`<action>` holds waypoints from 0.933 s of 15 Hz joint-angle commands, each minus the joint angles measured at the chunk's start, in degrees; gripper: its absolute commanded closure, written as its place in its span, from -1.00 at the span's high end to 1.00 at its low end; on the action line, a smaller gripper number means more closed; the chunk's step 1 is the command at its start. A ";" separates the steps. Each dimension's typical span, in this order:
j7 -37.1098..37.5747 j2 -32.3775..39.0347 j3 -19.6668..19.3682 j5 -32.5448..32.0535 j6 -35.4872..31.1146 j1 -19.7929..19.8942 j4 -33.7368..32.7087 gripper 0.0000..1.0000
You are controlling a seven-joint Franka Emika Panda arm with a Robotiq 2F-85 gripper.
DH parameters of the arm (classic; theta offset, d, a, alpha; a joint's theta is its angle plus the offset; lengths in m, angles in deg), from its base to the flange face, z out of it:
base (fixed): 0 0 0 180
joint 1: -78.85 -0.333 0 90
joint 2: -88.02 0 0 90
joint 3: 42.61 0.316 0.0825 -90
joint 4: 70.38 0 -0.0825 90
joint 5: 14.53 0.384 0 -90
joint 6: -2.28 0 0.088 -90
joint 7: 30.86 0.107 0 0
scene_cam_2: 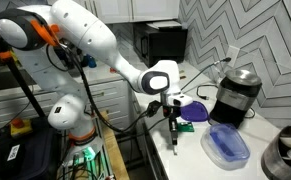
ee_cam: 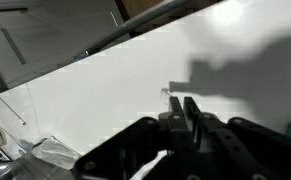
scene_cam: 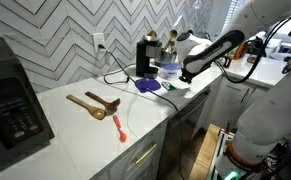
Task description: Move the green object to the left
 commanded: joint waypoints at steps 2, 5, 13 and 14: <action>-1.34 -0.23 -1.72 -1.82 -1.89 -1.45 0.68 0.01; -3.39 -1.94 -2.32 -0.93 -2.05 -1.54 0.39 0.45; -14.46 -5.17 -5.81 8.78 -5.86 -2.34 0.96 1.00; -17.43 -6.08 -6.46 12.17 -5.20 -2.63 0.84 1.00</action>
